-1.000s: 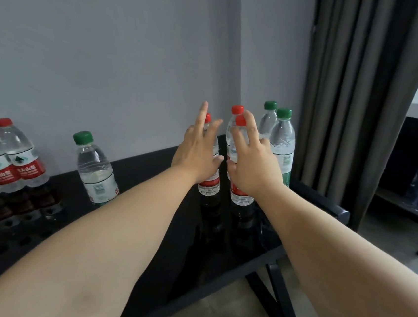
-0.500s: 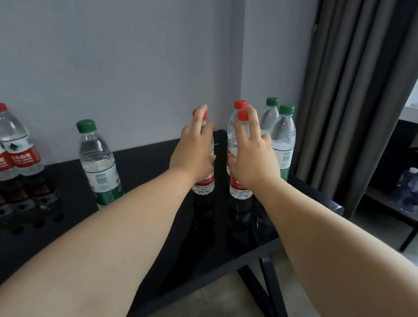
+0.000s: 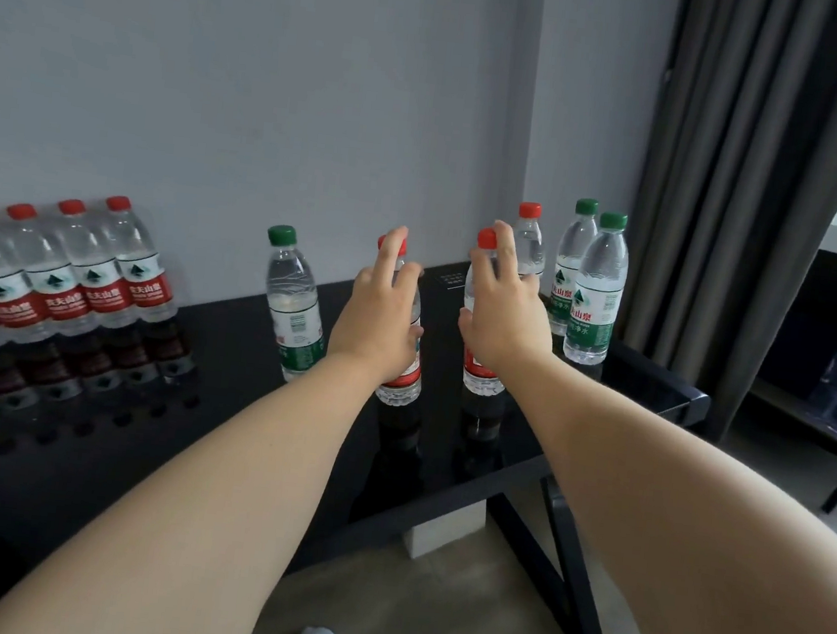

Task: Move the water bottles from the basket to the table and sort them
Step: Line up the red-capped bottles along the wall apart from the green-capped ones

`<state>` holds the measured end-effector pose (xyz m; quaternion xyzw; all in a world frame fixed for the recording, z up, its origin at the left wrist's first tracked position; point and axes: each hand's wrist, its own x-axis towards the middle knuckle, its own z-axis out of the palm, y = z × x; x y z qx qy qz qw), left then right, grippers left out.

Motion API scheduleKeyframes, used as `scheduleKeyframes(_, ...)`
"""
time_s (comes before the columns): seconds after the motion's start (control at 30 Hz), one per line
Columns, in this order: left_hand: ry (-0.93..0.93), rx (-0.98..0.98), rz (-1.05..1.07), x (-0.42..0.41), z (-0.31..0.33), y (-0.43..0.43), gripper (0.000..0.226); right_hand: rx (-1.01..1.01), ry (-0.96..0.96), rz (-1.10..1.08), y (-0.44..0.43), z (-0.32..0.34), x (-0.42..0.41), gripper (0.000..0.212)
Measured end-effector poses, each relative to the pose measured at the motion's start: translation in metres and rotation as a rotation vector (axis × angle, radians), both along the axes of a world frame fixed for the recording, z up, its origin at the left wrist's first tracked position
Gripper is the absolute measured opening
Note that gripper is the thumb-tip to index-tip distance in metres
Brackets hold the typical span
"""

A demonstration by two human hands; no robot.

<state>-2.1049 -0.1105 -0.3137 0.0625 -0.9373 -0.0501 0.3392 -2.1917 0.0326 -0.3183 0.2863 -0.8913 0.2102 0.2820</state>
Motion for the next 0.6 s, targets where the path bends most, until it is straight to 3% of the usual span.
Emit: scheduleKeyframes(0.6,0.018,-0.031,0.127,0.133,-0.001,-0.082,0.063,-0.01,-0.031,0.14,-0.091,0.002,0.112,0.069)
